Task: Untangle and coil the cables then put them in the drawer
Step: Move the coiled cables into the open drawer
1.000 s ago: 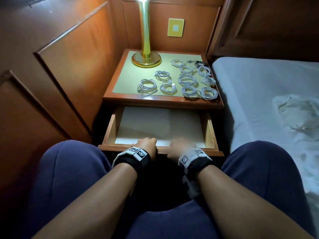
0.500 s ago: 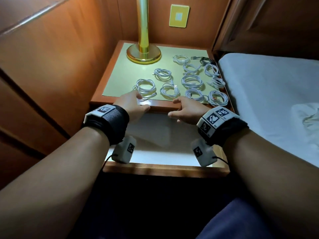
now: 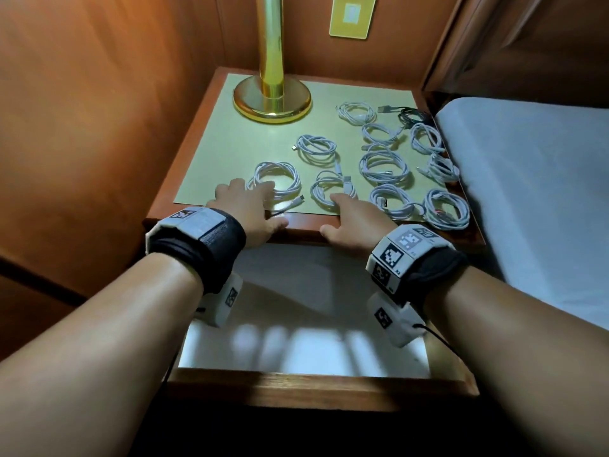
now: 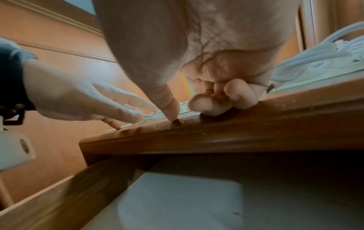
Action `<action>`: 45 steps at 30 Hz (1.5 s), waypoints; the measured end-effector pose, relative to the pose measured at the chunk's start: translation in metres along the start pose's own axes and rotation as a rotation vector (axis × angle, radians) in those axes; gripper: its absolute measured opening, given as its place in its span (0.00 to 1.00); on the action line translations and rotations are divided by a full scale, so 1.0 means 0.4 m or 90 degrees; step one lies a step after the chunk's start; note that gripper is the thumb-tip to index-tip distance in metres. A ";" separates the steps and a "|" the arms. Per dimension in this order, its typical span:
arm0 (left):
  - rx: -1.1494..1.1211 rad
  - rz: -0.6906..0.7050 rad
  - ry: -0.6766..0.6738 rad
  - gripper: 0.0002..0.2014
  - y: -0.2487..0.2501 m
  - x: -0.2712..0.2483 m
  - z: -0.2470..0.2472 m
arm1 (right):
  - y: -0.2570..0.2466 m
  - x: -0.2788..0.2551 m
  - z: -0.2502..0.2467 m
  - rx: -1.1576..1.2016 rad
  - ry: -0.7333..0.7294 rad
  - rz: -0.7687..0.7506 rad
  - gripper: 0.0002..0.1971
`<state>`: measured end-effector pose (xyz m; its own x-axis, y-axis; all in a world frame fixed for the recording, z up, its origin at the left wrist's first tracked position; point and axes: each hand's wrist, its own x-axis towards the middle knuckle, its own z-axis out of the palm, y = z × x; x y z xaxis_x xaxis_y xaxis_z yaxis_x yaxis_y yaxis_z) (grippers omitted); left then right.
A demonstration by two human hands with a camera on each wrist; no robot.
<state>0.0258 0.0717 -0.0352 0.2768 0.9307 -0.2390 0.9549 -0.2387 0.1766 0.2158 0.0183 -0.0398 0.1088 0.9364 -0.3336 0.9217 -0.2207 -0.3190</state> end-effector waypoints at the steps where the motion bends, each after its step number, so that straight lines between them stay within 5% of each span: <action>1: -0.004 0.006 -0.001 0.31 -0.004 -0.002 -0.001 | 0.000 0.002 0.001 -0.004 0.004 -0.002 0.34; 10: -0.069 0.040 0.039 0.18 -0.023 -0.025 -0.004 | -0.002 -0.020 0.003 0.042 0.065 -0.029 0.08; 18: -0.074 0.112 0.035 0.12 -0.072 -0.089 -0.008 | -0.001 -0.034 -0.015 0.076 0.076 -0.064 0.06; 22: -0.080 0.135 -0.038 0.14 -0.107 -0.145 -0.025 | -0.018 -0.064 -0.034 0.076 0.058 -0.129 0.04; 29: 0.000 0.072 -0.204 0.14 -0.117 -0.196 -0.042 | -0.032 -0.137 -0.046 -0.017 -0.084 -0.212 0.04; 35: 0.138 0.079 -0.298 0.21 -0.063 -0.166 0.045 | -0.013 -0.118 0.078 -0.161 -0.280 -0.140 0.02; 38: 0.151 0.097 -0.307 0.17 -0.041 -0.159 0.092 | -0.014 -0.117 0.124 -0.178 -0.299 -0.127 0.06; 45: 0.232 0.107 -0.359 0.28 -0.014 -0.164 0.143 | -0.020 -0.101 0.170 -0.183 -0.341 -0.134 0.12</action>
<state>0.0086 -0.0041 -0.0752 0.3436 0.6100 -0.7140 0.8421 -0.5367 -0.0532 0.1787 -0.0364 -0.0839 -0.2175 0.6697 -0.7101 0.9742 0.1044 -0.1999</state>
